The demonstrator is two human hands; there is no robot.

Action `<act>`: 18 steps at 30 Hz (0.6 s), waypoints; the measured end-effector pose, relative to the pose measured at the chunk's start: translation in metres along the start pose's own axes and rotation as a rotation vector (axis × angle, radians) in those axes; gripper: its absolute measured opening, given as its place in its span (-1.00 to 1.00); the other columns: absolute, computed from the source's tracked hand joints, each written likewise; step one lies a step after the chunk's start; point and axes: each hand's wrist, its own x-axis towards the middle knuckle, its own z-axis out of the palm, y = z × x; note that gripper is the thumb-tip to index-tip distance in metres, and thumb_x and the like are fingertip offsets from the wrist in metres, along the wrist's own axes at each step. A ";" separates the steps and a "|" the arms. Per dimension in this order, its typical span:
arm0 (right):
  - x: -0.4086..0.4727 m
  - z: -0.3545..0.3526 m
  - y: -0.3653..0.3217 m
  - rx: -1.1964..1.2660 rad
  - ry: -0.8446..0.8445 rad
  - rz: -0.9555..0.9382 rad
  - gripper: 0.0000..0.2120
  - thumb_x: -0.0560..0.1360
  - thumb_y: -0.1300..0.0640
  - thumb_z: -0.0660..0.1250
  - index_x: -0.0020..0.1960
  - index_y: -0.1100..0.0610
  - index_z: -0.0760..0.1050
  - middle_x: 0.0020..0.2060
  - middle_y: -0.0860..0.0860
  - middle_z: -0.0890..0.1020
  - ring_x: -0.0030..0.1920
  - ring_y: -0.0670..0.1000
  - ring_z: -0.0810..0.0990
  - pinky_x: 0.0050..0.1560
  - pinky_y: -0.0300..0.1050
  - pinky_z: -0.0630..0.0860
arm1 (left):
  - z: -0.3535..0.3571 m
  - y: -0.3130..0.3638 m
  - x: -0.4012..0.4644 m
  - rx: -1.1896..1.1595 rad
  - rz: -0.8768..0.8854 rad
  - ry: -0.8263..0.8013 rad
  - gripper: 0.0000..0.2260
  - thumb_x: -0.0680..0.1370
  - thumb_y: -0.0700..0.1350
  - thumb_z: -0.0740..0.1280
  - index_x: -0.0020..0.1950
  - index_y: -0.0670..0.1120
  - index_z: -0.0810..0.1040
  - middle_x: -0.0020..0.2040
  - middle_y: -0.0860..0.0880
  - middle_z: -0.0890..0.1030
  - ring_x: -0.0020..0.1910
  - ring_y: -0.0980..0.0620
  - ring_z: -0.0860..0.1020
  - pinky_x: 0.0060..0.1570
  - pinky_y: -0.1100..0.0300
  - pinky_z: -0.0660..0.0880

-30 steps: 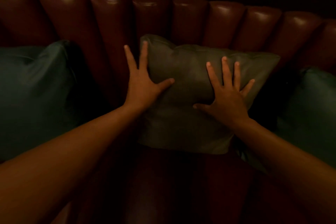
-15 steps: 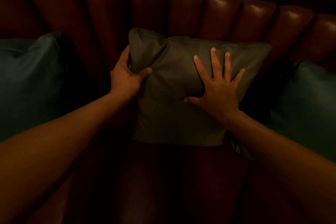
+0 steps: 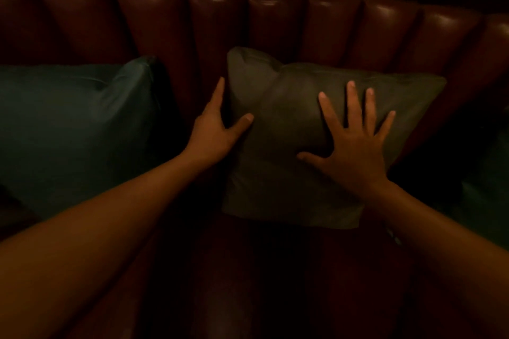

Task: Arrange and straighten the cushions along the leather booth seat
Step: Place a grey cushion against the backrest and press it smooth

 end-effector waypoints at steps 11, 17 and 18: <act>0.035 -0.006 -0.156 0.536 0.074 -0.295 -0.25 0.56 -0.09 0.41 0.64 0.09 0.19 0.57 0.14 0.28 0.56 0.12 0.23 0.51 0.01 0.25 | -0.123 -0.005 -0.052 0.326 0.320 0.446 -0.65 0.57 -0.07 0.37 0.36 -0.02 0.55 0.42 -0.06 0.44 0.43 -0.05 0.37 0.43 -0.05 0.33; 0.029 0.011 -0.237 0.813 -0.286 -0.153 0.00 0.46 -0.14 0.52 0.68 -0.03 -0.01 0.64 -0.01 0.14 0.59 -0.09 0.12 0.52 -0.14 0.15 | -0.210 -0.077 -0.099 0.377 0.090 0.793 -0.36 0.51 0.04 0.44 0.52 -0.14 0.34 0.52 -0.25 0.27 0.54 -0.17 0.24 0.53 -0.08 0.18; 0.028 0.016 -0.247 0.848 -0.310 -0.119 0.03 0.44 -0.13 0.54 0.68 -0.05 -0.04 0.64 -0.02 0.13 0.57 -0.14 0.10 0.50 -0.16 0.13 | -0.224 -0.093 -0.106 0.355 0.020 0.816 -0.28 0.50 0.08 0.44 0.56 -0.16 0.27 0.54 -0.27 0.23 0.56 -0.17 0.20 0.56 -0.02 0.12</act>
